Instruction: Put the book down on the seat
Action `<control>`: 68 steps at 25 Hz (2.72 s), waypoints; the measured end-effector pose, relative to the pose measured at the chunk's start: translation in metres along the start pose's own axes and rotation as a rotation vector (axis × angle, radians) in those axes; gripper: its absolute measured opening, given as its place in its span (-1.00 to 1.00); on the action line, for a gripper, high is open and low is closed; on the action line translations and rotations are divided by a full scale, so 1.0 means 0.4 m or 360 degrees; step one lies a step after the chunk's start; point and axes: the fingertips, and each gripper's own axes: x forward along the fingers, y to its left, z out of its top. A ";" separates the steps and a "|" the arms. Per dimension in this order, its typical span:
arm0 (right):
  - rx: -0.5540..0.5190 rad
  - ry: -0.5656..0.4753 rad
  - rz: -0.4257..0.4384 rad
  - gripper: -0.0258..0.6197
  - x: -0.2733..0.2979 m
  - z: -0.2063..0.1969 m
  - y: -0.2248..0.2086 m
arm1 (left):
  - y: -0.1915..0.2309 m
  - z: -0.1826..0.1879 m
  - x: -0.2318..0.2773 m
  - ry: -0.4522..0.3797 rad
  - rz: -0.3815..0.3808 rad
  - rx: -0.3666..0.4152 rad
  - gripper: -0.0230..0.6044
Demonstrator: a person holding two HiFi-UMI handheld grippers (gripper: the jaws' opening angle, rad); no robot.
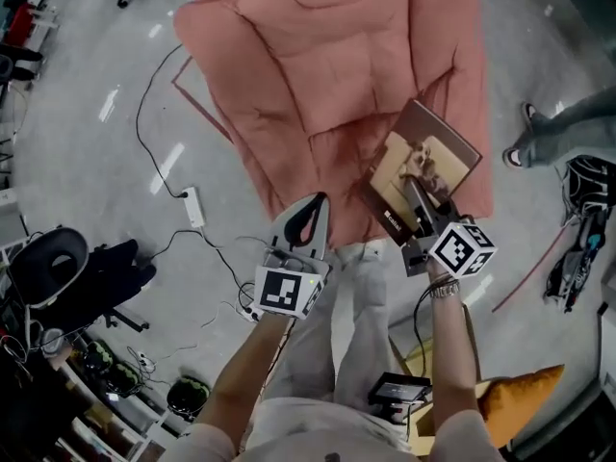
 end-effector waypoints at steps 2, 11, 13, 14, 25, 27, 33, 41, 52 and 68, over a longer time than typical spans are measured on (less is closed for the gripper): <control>0.0089 0.0039 -0.0020 -0.45 0.037 -0.058 -0.031 | 0.025 -0.047 0.018 0.0026 -0.0002 -0.0019 -0.90; 0.0559 0.0017 -0.0150 -0.45 0.170 -0.220 -0.241 | 0.039 -0.206 0.108 0.0068 -0.0049 -0.0076 -0.90; 0.0639 -0.0001 -0.0177 -0.45 0.187 -0.234 -0.278 | 0.025 -0.221 0.124 0.0067 -0.0063 -0.0077 -0.90; 0.0671 -0.0008 -0.0191 -0.45 0.197 -0.239 -0.294 | 0.019 -0.225 0.131 0.0071 -0.0069 -0.0081 -0.90; 0.1149 -0.0176 -0.0237 -0.44 0.337 -0.323 -0.386 | 0.024 -0.307 0.161 0.0124 -0.0088 -0.0118 -0.90; 0.1177 -0.0177 -0.0260 -0.44 0.342 -0.331 -0.395 | 0.013 -0.309 0.159 0.0133 -0.0093 -0.0128 -0.90; 0.1034 0.0003 -0.0471 -0.39 0.322 -0.364 -0.421 | -0.026 -0.313 0.148 0.0164 -0.0127 -0.0160 -0.90; 0.0897 0.0120 -0.0732 -0.13 0.213 -0.405 -0.470 | -0.086 -0.338 0.124 0.0158 -0.0147 -0.0159 -0.90; 0.0810 0.0171 -0.0787 -0.12 0.123 -0.400 -0.424 | -0.071 -0.290 0.103 0.0122 -0.0111 -0.0140 -0.90; -0.0354 -0.0072 -0.0162 -0.83 -0.059 -0.050 0.085 | -0.132 -0.025 -0.002 -0.0116 -0.0117 -0.0030 -0.90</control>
